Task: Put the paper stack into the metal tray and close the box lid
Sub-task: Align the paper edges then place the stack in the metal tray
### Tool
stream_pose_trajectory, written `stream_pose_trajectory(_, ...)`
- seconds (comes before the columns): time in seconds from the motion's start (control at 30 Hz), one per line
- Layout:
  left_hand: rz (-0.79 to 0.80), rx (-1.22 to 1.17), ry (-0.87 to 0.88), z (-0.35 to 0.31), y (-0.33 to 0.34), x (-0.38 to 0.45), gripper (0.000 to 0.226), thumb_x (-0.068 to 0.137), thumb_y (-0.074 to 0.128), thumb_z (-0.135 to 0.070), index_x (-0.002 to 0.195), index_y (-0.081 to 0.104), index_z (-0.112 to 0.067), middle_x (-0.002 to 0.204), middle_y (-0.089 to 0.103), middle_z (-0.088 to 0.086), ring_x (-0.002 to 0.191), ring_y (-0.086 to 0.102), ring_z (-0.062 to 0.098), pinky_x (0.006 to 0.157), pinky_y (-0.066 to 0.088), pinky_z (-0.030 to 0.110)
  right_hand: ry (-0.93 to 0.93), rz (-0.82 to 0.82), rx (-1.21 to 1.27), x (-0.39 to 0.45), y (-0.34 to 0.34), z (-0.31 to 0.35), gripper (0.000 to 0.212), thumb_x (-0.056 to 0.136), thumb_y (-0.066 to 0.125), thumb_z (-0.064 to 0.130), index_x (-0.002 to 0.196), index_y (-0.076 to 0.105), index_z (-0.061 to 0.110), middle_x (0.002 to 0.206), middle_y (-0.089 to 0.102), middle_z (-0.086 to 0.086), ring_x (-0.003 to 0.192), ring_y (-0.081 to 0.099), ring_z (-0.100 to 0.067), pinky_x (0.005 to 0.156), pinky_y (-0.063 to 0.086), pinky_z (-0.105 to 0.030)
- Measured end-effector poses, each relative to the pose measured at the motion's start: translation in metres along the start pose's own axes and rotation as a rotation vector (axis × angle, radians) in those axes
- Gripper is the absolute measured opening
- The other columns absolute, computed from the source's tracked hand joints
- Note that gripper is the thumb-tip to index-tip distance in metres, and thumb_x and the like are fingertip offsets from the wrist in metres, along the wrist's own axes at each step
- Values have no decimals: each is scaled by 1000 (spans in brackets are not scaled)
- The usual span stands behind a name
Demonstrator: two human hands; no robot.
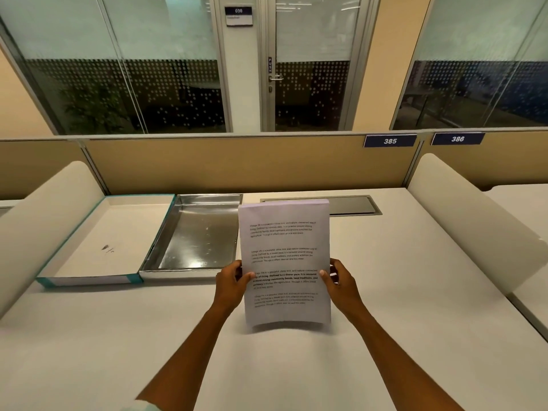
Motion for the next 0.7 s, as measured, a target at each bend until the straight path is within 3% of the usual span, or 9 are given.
stream_pose_trajectory(0.27, -17, -37, -24, 4, -48, 44, 27, 88, 67, -13, 113, 63, -1, 112, 70, 16, 88, 70, 27, 70, 59, 27, 55, 58, 31, 34, 38, 42, 35, 96, 52, 28, 128, 50, 13, 113, 64, -10, 98, 66, -29, 85, 58, -46)
stream_pose_trajectory(0.4, -22, -71, -50, 11, -80, 70, 31, 88, 67, -16, 115, 63, 0, 114, 71, 17, 93, 72, 32, 81, 61, 45, 86, 83, 48, 56, 67, 65, 35, 97, 51, 29, 128, 50, 12, 114, 63, -11, 98, 65, -27, 82, 57, -40)
stream_pose_trajectory(0.7, 0, -108, -146, 38, -144, 128, 29, 89, 65, -12, 113, 63, 5, 114, 70, 22, 96, 70, 39, 88, 56, 56, 247, 169, 132, 101, 147, 89, 30, 97, 52, 26, 123, 52, 11, 114, 64, -12, 102, 66, -29, 89, 56, -46)
Point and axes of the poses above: each hand's wrist, its own x-axis towards the middle knuckle, its own y-axis out of the palm, z = x × y, the point moved 7 cm from there along x, towards the middle knuckle
